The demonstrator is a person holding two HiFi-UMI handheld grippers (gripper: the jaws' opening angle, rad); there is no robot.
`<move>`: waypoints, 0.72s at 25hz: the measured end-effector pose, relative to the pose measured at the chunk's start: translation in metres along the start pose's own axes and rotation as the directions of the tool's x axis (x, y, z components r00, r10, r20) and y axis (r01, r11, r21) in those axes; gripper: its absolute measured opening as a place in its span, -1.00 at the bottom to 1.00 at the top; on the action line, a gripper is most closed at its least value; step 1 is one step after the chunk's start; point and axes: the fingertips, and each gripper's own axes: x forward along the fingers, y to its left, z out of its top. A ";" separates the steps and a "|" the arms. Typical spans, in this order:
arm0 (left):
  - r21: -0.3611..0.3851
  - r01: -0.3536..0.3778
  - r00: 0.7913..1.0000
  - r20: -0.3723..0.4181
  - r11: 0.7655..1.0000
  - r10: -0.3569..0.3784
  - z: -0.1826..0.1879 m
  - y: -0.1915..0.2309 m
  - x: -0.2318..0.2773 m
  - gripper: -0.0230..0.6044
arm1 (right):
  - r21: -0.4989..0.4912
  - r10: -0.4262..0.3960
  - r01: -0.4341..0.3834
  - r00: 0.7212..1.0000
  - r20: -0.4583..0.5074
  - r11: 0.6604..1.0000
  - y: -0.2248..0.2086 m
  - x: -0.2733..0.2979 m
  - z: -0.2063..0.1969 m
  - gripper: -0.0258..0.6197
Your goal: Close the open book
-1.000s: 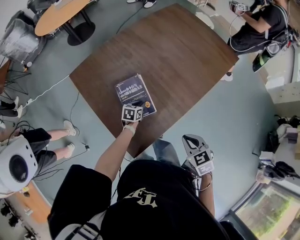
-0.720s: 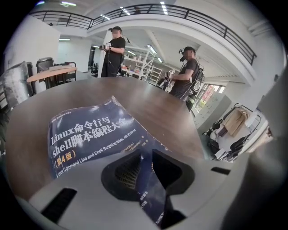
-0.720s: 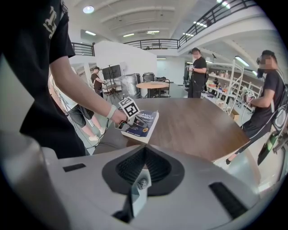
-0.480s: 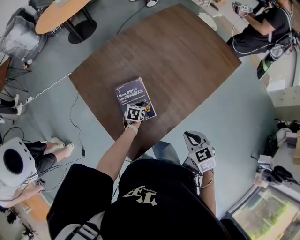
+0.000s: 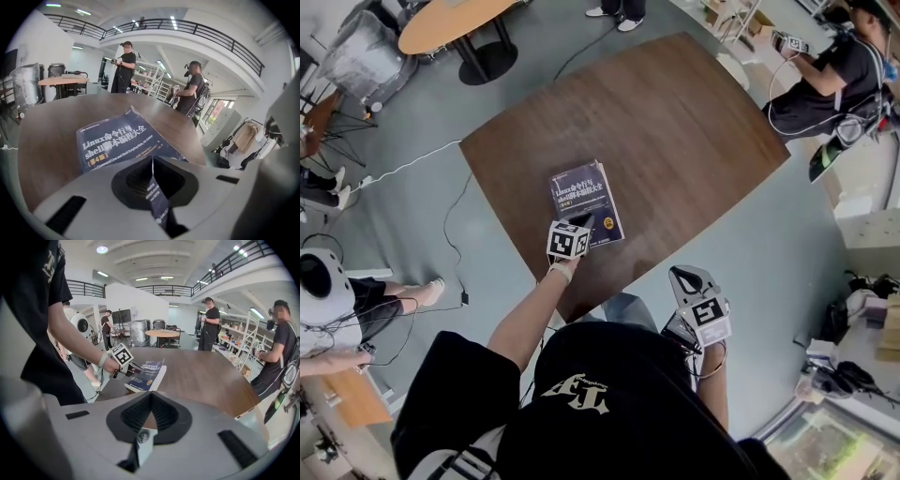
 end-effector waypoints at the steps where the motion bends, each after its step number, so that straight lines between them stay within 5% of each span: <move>1: -0.011 0.001 1.000 0.020 1.000 -0.001 -0.001 0.004 -0.012 -0.90 | -0.004 0.001 -0.001 1.000 0.000 1.000 0.004 0.000 0.003 -0.96; 5: -0.054 0.012 0.993 0.115 0.998 -0.006 -0.003 0.014 -0.065 -0.91 | -0.029 -0.006 0.006 1.000 0.008 1.000 0.018 -0.003 0.017 -0.96; 11: -0.116 0.035 0.972 0.237 0.993 -0.006 -0.017 0.015 -0.141 -0.91 | 0.006 -0.050 0.049 0.984 0.173 0.999 0.027 -0.022 0.047 -0.96; 18: -0.165 0.084 0.934 0.358 0.983 -0.019 -0.034 0.015 -0.216 -0.91 | 0.054 -0.060 0.048 0.966 0.250 0.997 0.058 -0.024 0.066 -0.96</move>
